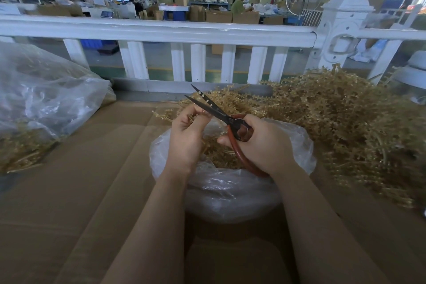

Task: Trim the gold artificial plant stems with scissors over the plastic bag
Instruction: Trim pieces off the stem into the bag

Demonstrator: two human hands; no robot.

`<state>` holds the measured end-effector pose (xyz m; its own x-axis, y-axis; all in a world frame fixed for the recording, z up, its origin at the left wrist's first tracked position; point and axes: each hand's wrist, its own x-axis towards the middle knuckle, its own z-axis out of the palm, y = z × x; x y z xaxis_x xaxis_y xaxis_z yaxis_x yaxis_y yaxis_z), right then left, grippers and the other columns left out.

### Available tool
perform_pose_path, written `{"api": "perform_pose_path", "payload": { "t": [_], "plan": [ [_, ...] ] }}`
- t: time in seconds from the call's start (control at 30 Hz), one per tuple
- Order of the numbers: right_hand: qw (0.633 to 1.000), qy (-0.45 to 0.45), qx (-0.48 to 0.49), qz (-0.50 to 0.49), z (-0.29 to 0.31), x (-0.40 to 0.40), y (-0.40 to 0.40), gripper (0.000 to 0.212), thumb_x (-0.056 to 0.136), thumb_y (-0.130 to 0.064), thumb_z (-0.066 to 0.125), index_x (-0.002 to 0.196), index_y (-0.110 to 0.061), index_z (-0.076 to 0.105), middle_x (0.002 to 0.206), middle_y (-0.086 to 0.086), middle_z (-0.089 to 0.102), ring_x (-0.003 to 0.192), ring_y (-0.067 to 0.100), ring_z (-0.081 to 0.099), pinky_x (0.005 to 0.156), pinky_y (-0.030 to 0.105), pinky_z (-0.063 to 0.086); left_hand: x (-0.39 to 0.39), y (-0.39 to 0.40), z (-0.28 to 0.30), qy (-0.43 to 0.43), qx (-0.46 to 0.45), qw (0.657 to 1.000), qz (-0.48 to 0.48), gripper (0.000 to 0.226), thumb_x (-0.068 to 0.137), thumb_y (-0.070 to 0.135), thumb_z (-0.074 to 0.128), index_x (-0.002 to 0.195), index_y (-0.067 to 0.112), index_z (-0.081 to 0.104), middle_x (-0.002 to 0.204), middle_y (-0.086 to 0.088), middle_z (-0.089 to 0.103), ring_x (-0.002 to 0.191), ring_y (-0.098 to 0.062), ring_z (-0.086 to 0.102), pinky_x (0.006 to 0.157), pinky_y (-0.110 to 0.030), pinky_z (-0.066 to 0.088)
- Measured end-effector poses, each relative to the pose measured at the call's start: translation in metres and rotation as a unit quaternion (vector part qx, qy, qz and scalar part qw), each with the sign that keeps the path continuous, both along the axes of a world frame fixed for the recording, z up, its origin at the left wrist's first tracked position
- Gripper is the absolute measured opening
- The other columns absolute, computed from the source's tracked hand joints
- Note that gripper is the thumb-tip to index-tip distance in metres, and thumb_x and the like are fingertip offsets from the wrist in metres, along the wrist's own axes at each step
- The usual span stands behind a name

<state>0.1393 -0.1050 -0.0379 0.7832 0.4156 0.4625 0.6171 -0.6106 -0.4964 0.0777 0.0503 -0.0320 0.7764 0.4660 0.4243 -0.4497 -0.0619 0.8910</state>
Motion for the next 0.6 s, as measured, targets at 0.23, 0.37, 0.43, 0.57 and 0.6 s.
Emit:
{"api": "perform_pose_path", "payload": {
  "t": [0.23,0.37,0.43,0.57,0.6],
  "plan": [
    [1.000,0.015,0.006,0.001,-0.0005,0.0009,0.0004,0.060,0.063,-0.094,0.053,0.099,-0.046,0.061,0.080,-0.025,0.066,0.076,-0.011,0.055,0.059,0.014,0.037,0.0007,-0.0016,-0.0018,-0.008,-0.037,0.999,0.003,0.012,0.093,0.014,0.051,0.081,0.013,0.054,0.057,0.005,0.040,0.053,-0.009,0.035,0.051,-0.019,0.033],
    [1.000,0.024,0.003,0.009,-0.0002,0.0016,-0.0006,0.055,0.063,-0.094,0.054,0.092,-0.047,0.059,0.077,-0.022,0.066,0.073,-0.008,0.058,0.057,0.017,0.038,0.0017,0.0014,-0.0040,-0.021,-0.024,0.999,0.005,0.016,0.100,0.010,0.049,0.087,0.010,0.057,0.056,0.005,0.044,0.053,-0.008,0.039,0.053,-0.018,0.036],
    [1.000,0.024,0.004,0.013,-0.0003,0.0014,-0.0015,0.056,0.064,-0.094,0.053,0.093,-0.047,0.059,0.077,-0.023,0.065,0.074,-0.008,0.058,0.057,0.016,0.037,0.0028,0.0025,-0.0057,-0.018,-0.022,1.000,0.011,0.016,0.101,0.009,0.050,0.090,0.002,0.059,0.060,0.003,0.051,0.056,-0.010,0.044,0.054,-0.019,0.039],
    [1.000,0.010,0.011,0.002,0.0003,0.0000,-0.0006,0.056,0.065,-0.093,0.054,0.096,-0.046,0.059,0.075,-0.026,0.062,0.072,-0.011,0.056,0.056,0.013,0.034,0.0041,0.0028,-0.0068,-0.031,-0.009,0.999,0.026,0.020,0.101,0.008,0.051,0.093,-0.008,0.060,0.066,0.001,0.057,0.064,-0.012,0.048,0.060,-0.020,0.041],
    [1.000,0.007,0.013,-0.001,0.0003,-0.0001,-0.0004,0.056,0.065,-0.093,0.054,0.096,-0.046,0.059,0.074,-0.026,0.062,0.071,-0.012,0.055,0.056,0.012,0.034,0.0038,0.0025,-0.0061,-0.030,-0.007,0.999,0.028,0.020,0.101,0.008,0.052,0.092,-0.007,0.060,0.067,0.001,0.057,0.065,-0.013,0.049,0.062,-0.021,0.041]
  ]
}}
